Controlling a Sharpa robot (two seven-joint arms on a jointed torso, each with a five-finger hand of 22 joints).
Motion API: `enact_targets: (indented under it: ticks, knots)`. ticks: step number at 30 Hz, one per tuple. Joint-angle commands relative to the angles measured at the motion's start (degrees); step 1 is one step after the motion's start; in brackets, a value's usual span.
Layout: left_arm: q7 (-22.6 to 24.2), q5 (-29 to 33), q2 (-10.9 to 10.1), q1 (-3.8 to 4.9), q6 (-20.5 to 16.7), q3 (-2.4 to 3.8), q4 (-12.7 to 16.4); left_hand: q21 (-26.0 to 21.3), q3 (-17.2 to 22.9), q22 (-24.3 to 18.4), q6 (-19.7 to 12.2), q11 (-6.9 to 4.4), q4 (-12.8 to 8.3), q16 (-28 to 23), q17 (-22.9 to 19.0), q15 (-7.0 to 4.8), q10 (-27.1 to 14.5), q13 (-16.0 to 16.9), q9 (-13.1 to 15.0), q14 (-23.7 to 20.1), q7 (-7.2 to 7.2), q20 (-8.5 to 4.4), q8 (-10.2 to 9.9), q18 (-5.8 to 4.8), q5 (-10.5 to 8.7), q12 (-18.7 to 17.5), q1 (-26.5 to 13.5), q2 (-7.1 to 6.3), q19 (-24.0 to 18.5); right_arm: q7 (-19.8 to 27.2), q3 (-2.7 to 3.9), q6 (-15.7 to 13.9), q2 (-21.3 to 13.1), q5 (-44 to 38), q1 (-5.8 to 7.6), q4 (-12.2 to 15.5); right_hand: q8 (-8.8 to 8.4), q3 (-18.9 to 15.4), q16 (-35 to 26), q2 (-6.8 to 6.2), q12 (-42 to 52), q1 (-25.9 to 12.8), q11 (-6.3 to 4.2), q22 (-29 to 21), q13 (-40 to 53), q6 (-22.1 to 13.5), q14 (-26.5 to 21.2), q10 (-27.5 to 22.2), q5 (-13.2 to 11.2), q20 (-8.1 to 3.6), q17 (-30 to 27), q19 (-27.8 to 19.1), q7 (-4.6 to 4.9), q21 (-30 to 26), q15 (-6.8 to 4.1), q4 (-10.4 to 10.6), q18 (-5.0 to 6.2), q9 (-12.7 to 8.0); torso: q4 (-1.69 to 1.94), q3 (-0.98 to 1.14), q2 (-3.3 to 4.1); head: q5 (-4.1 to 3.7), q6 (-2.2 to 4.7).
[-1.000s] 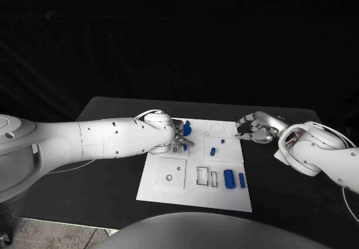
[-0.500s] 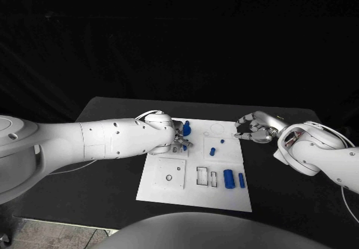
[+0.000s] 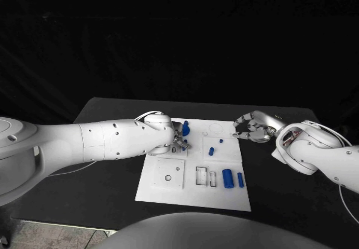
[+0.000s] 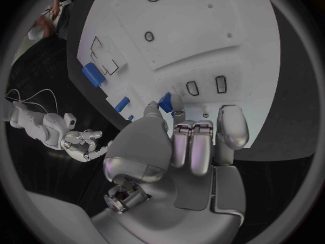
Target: Assemble the parts on the task board
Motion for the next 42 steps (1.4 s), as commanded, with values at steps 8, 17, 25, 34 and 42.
enact_targets:
  ticks: [8, 17, 25, 34, 42]
  knots:
    - [0.3, 0.3, -0.1, -0.09, 1.0, 0.04, 0.2, -0.5, 1.3, 0.1, 0.1, -0.94, 0.2, 0.1, 15.1, -0.46, 6.2, 14.9, 1.0, 6.0, -0.59, -0.14, -1.4, 0.27, 3.19, -0.2, 2.1, -0.44, -0.4, 0.6, -0.01, -0.3, 0.0, -0.4, -0.21, -0.3, 0.29, 0.7, 0.2, 1.07, 0.2, 0.6, 0.55, 11.8, 15.0, 0.4, 6.0, 6.0, 1.1, 0.44, 15.1, 0.2, 0.13, -0.4, 0.39, 0.0, 1.2, -0.3, 0.02, -0.05, 0.01, -0.05, 0.01]
    - [1.2, 0.4, -0.6, -0.11, -0.6, 0.04, 0.6, -0.7, 2.3, 0.2, 0.2, -1.07, 0.2, 0.1, 15.1, -0.57, 6.2, 14.9, 1.6, 6.0, -0.73, -0.25, -2.0, 0.28, 4.93, -0.2, 3.2, -0.78, -0.3, 0.6, -0.01, -0.1, 0.0, -0.2, -0.46, -0.4, 0.27, 0.8, 0.2, 1.27, 0.2, 0.8, 0.56, 11.7, 15.0, 0.4, 6.0, 6.0, 1.6, 0.45, 15.1, 0.1, 0.16, -0.5, 0.4, 0.1, 1.24, -0.5, 0.06, -0.06, 0.03, 0.09, 0.01]
    - [2.8, 0.4, -1.3, -0.12, -2.7, 0.04, 1.2, -0.8, 5.4, 0.6, 0.4, -1.45, -0.2, 0.1, 15.1, -0.93, 6.2, 14.9, 2.7, 6.0, -1.13, -0.57, -3.0, 0.25, 7.19, -0.2, 6.7, -2.28, -0.1, 0.5, -0.01, 0.1, -0.2, 0.0, -0.55, -0.4, 0.23, 1.1, 0.2, 1.51, 0.2, 1.1, 0.57, 11.7, 15.0, 0.5, 6.0, 6.0, 2.2, 0.46, 15.1, 0.0, 0.18, -0.7, 0.41, 0.0, 1.28, -0.7, 0.11, -0.07, 0.01, 0.12, 0.01]
    - [2.4, 0.8, -2.3, -0.16, -3.0, 0.03, 1.7, -1.0, 9.5, 0.8, 0.6, -1.56, 0.4, 0.1, 15.1, -1.05, 6.2, 14.9, 3.5, 6.0, -1.16, -0.75, -4.2, 0.24, 7.19, -0.2, 8.8, -4.28, 0.0, 0.5, -0.01, 0.3, -0.3, 0.2, -0.61, -0.4, 0.24, 1.3, 0.2, 1.72, 0.2, 1.4, 0.58, 11.5, 15.0, 0.6, 6.0, 6.0, 2.7, 0.46, 15.1, -0.3, 0.19, -1.2, 0.42, -0.1, 1.41, -0.8, 0.13, -0.04, -0.05, 0.32, 0.01]
    - [1.6, 2.5, -3.4, -0.34, -3.5, 0.01, 2.4, -1.3, 13.8, 1.0, 0.8, -1.52, 0.6, 0.1, 15.1, -1.07, 6.2, 14.9, 4.3, 6.0, -1.11, -0.78, -5.1, 0.25, 6.79, -0.2, 8.9, -6.23, 0.0, 0.4, -0.01, 0.4, -0.4, 0.2, -0.66, -0.5, 0.24, 1.5, 0.2, 1.83, 0.2, 1.6, 0.58, 11.4, 15.0, 0.6, 6.0, 6.0, 3.2, 0.47, 15.1, -0.5, 0.2, -1.5, 0.42, -0.1, 1.49, -0.9, 0.04, -0.05, -0.09, 0.55, 0.01]
